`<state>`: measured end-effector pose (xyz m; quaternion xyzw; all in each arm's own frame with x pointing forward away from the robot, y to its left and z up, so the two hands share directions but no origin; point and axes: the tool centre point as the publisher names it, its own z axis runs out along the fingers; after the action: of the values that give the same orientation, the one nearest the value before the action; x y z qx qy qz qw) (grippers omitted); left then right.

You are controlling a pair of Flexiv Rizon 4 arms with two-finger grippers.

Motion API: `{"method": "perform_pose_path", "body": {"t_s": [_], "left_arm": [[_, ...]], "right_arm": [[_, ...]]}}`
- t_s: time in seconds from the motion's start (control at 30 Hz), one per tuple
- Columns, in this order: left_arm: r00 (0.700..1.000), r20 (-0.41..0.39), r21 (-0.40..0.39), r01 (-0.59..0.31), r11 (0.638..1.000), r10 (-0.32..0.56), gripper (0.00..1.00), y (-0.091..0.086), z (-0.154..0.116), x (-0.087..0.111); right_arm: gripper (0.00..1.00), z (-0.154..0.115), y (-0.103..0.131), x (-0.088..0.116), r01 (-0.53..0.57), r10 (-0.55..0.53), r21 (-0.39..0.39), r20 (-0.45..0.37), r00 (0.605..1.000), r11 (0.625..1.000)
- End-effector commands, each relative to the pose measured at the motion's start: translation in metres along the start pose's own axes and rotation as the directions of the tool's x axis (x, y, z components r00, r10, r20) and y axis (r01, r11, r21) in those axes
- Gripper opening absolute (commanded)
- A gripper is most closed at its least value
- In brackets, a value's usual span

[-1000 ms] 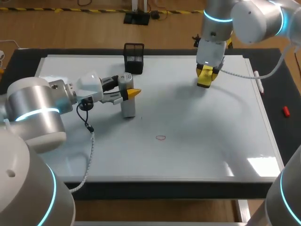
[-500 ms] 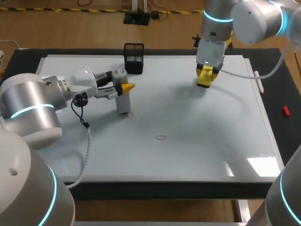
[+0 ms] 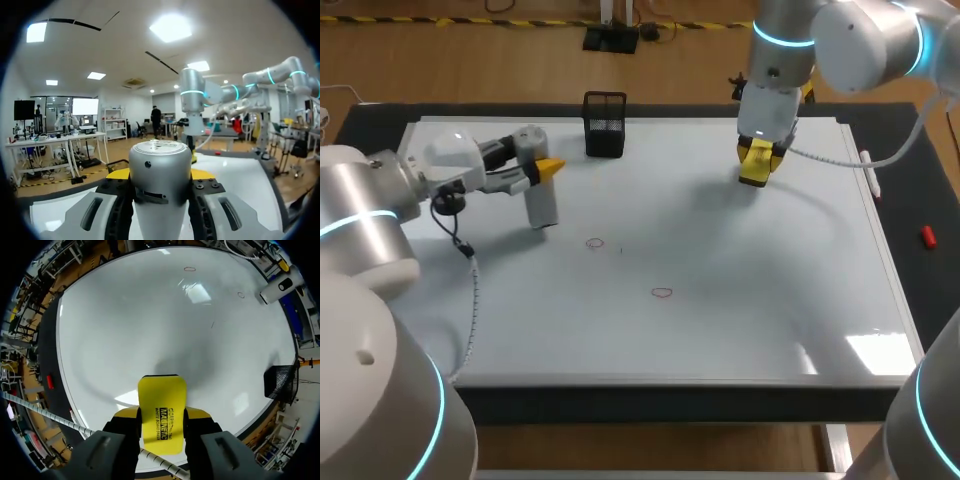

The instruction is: Pick up the inspection probe, press it on each red-marked spot on the whiteboard one by one, put down the probe, pick up the eraser, and wipe off all the red marks.

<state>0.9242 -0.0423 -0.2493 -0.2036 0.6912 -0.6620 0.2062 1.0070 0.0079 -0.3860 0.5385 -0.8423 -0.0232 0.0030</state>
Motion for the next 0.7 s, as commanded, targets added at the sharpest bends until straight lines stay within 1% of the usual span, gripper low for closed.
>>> {"method": "perform_pose_path", "body": {"t_s": [0.03,0.4,0.5,0.7], "left_arm": [[1.0,0.025,-0.006,0.001,1.0,-0.001,0.0,-0.005,-0.019,-0.009],[0.992,0.123,-0.038,-0.007,0.999,0.012,0.0,-0.006,-0.073,-0.043],[0.989,0.146,-0.065,-0.015,0.998,0.025,0.0,-0.004,-0.086,-0.05],[0.979,0.202,-0.077,-0.001,0.997,0.017,0.0,-0.004,-0.112,-0.066]], "right_arm": [[0.0,-0.001,-0.001,0.0,0.002,-0.002,0.0,-0.003,1.0,1.0],[0.0,-0.001,-0.001,0.0,0.002,-0.002,0.0,-0.003,1.0,1.0],[0.0,-0.001,-0.001,0.0,0.002,-0.002,0.0,-0.003,1.0,1.0],[0.0,-0.001,-0.001,0.0,0.002,-0.002,0.0,-0.003,1.0,1.0]]}}
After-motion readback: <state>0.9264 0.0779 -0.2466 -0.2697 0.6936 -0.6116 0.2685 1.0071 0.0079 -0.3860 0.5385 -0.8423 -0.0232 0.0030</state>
